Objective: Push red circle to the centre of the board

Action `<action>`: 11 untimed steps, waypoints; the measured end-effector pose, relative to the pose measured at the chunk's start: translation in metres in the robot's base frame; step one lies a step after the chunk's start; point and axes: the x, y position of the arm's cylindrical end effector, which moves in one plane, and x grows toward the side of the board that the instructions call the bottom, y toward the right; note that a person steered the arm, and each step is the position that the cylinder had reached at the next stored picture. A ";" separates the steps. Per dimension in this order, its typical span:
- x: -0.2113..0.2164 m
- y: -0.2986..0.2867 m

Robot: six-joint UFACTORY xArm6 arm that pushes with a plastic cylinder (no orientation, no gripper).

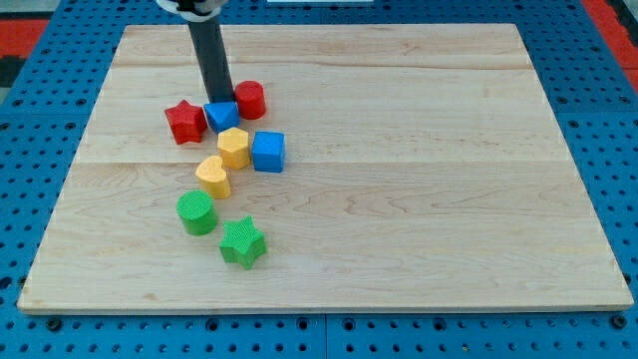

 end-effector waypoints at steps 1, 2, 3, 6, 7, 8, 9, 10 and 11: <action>-0.008 -0.011; -0.009 -0.056; -0.018 -0.024; -0.020 0.080; -0.024 0.118; -0.011 0.146; 0.014 0.168; 0.027 0.183; 0.002 0.187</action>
